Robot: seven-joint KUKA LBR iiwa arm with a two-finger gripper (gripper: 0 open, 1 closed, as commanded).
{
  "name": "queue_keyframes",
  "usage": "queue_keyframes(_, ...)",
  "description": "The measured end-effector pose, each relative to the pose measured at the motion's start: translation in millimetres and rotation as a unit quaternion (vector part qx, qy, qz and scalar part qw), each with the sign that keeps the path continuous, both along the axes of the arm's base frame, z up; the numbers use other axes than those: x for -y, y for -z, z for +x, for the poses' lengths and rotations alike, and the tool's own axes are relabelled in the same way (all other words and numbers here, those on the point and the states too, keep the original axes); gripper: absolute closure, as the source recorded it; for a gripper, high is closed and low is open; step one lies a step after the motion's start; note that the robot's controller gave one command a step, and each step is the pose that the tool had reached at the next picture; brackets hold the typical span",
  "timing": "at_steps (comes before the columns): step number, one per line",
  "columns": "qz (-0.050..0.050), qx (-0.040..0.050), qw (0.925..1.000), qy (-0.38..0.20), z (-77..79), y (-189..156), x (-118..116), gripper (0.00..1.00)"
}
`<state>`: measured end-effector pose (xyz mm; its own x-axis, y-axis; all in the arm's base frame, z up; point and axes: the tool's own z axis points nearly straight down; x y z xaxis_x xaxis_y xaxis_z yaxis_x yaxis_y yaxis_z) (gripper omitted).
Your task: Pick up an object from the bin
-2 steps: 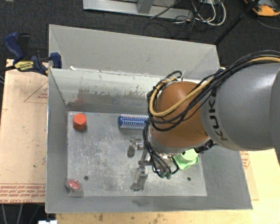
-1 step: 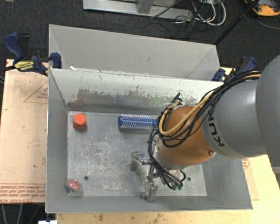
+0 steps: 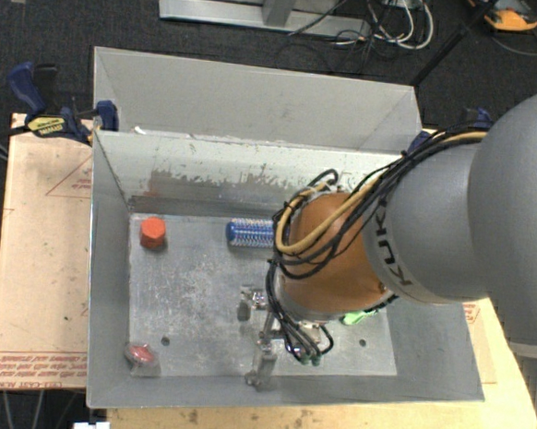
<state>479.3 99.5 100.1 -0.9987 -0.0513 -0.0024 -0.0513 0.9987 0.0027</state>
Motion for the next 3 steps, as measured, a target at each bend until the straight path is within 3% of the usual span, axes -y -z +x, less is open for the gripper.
queue_keyframes(1,0.000,-0.0008,0.9979,0.065,-1.1,0,-27,0.00)
queue_keyframes(2,0.000,0.0038,0.9965,0.084,1.9,30,-54,0.00)
queue_keyframes(3,-0.002,0.0003,0.9909,0.135,27.4,30,13,0.00)
